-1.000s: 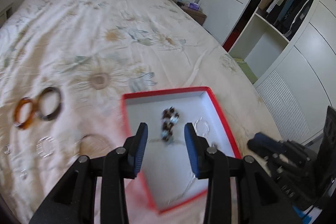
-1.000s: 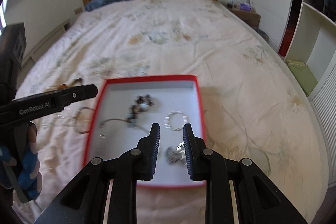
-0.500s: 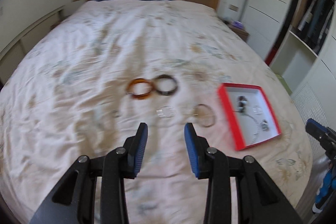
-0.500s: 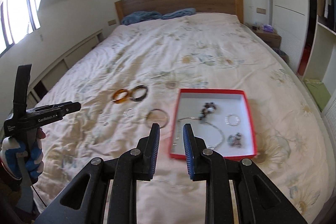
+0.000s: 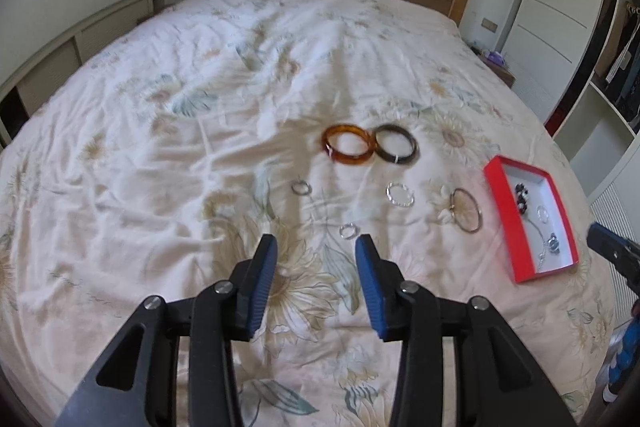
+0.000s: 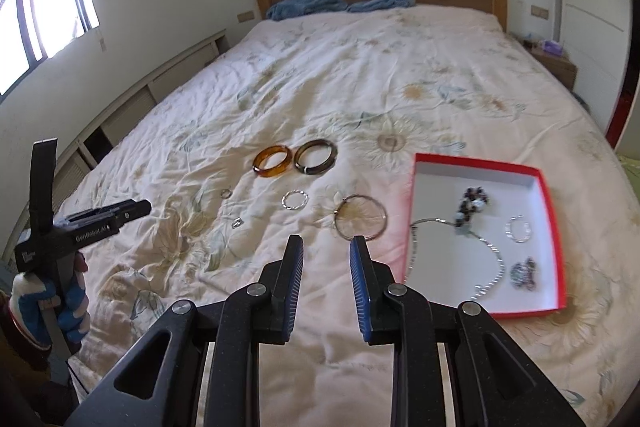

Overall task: Organize jewelry
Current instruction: 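Withdraw both tools from the box toward the remaining jewelry, then grasp a small silver ring with the left tool while the right tool grasps the large silver bangle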

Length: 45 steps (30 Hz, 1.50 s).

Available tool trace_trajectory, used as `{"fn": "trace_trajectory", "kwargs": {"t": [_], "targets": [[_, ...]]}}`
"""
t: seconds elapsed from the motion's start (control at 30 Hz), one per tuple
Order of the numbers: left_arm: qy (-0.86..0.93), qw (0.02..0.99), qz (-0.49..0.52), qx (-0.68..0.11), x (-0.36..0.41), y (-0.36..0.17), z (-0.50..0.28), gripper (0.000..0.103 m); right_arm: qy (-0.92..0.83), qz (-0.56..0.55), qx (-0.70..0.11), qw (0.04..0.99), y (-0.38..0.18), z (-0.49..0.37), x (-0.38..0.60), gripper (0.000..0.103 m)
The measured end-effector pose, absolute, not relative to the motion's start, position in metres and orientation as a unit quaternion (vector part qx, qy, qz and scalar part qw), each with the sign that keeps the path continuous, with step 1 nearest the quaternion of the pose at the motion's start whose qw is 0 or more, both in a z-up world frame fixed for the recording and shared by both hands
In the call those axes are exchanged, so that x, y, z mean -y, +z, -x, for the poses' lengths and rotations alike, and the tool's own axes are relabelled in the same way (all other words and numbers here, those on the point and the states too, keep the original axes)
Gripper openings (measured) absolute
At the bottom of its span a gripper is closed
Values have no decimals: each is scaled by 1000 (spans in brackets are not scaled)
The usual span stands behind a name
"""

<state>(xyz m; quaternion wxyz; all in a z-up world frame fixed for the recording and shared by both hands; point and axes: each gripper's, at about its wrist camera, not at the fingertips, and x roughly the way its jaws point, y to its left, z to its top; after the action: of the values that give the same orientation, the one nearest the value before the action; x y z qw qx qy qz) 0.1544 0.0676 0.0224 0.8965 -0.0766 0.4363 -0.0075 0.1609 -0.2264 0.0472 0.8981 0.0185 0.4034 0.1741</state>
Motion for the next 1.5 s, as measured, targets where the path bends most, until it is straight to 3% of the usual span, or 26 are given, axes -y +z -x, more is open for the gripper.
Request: {"fn": "trace_trajectory", "kwargs": {"t": [0.53, 1.1, 1.17, 1.27, 1.37, 1.5], "targets": [[-61, 865, 79, -491, -42, -76, -229, 39, 191, -13, -482, 855, -54, -262, 184, 32], [-69, 869, 65, -485, -38, -97, -244, 36, 188, 18, -522, 832, -101, -302, 162, 33], [-71, 870, 62, -484, -37, -98, -244, 28, 186, 15, -525, 831, -105, -304, 161, 30], [-78, 871, 51, -483, -32, -98, -242, 18, 184, 6, -525, 831, -108, -304, 164, 17], [-79, 871, 44, -482, -28, -97, -240, 17, 190, -4, -525, 830, -107, -302, 166, 8], [-80, 872, 48, -481, -29, -92, -235, 17, 198, -11, -518, 832, -102, -293, 165, 4]]}}
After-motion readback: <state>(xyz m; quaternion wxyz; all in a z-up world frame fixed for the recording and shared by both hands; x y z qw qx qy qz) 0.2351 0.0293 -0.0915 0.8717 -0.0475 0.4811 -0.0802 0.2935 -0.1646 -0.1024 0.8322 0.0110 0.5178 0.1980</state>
